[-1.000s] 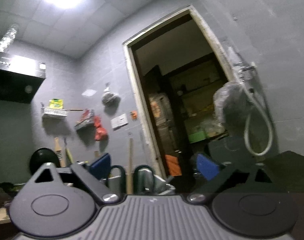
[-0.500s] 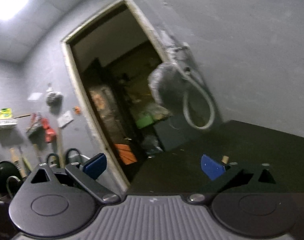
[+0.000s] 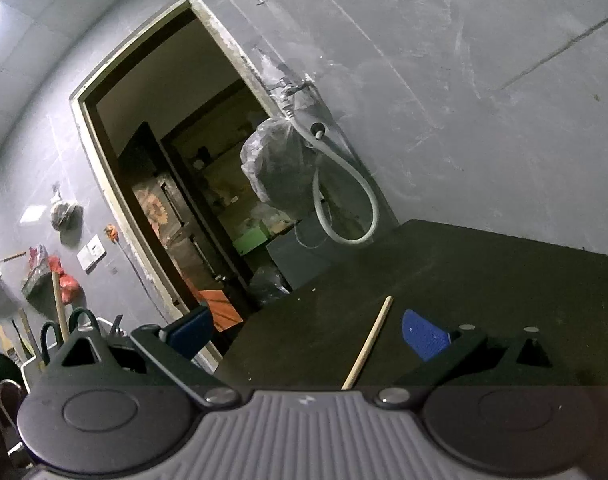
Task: Organize utensils
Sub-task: 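Move the open right tool down to the last wooden chopstick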
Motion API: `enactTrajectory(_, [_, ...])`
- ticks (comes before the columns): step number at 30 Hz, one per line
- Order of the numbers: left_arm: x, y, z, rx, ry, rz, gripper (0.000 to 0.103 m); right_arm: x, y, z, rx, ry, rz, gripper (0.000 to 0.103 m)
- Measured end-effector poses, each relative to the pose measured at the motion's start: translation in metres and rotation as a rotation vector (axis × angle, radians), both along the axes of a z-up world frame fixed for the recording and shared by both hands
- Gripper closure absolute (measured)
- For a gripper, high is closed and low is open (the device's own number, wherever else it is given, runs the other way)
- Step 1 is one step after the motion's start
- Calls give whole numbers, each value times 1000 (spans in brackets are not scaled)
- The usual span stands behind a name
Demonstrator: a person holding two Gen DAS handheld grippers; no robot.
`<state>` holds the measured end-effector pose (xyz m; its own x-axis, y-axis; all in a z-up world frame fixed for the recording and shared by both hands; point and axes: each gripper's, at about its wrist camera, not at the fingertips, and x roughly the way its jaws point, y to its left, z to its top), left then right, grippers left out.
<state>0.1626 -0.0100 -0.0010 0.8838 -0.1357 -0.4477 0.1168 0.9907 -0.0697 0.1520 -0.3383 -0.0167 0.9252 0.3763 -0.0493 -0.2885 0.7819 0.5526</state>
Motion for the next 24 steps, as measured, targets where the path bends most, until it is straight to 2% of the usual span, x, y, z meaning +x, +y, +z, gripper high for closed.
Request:
enactTrajectory(4, [1,-6,0,31,10,6,24,5,1,1,-28,16,38,0])
enactTrajectory(12, [3,-19,3,67,28,21,24,24,-2,-3,-14,143,127,0])
enactTrajectory(24, [2,-18,4,61,26,23,24,33,-4,-7,11,196,196,0])
